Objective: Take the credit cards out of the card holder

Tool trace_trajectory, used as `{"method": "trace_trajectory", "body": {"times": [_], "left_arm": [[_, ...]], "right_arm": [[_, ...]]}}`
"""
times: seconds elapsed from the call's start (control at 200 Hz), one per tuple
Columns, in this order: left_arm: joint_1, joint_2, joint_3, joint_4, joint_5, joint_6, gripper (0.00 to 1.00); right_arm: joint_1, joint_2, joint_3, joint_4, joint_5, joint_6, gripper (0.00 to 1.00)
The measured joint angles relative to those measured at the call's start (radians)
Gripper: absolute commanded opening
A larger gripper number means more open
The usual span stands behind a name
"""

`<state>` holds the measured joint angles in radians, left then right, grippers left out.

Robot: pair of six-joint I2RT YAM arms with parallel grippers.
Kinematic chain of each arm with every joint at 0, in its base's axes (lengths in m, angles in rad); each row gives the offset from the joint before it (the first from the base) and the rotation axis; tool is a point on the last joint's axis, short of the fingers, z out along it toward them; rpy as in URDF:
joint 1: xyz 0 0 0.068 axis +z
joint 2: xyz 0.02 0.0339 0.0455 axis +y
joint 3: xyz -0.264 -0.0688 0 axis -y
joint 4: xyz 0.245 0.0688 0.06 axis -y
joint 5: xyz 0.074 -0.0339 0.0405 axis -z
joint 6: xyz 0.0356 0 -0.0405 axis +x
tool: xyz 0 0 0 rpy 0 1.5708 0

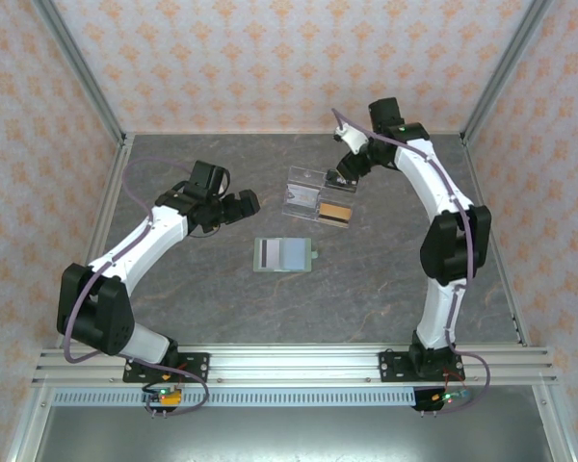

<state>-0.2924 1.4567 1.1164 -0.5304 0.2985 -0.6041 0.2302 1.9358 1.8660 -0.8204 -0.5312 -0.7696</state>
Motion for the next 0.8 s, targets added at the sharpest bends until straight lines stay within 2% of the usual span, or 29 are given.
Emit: {"method": "trace_trajectory", "body": {"times": [0.155,0.215,0.26,0.455,0.551,0.801], "left_arm": [[0.000,-0.036,-0.059,0.005,0.001,-0.005,1.00],[0.000,-0.043,-0.077,0.012,0.001,-0.010,1.00],[0.000,-0.048,-0.092,0.024,0.001,-0.016,1.00],[0.000,-0.063,-0.140,0.035,0.002,-0.031,1.00],[0.000,-0.063,-0.145,0.040,0.008,-0.035,1.00],[0.000,-0.079,-0.183,0.073,0.021,-0.046,1.00]], "right_arm": [[0.064,-0.084,-0.066,0.097,0.046,0.226,0.49],[0.108,-0.118,-0.117,0.145,0.066,0.317,0.60],[0.143,-0.144,-0.164,0.175,0.095,0.399,0.61],[0.271,-0.154,-0.239,0.186,0.169,0.700,0.53],[0.322,-0.142,-0.267,0.201,0.176,0.821,0.43],[0.441,-0.069,-0.472,0.378,0.132,1.138,0.40]]}}
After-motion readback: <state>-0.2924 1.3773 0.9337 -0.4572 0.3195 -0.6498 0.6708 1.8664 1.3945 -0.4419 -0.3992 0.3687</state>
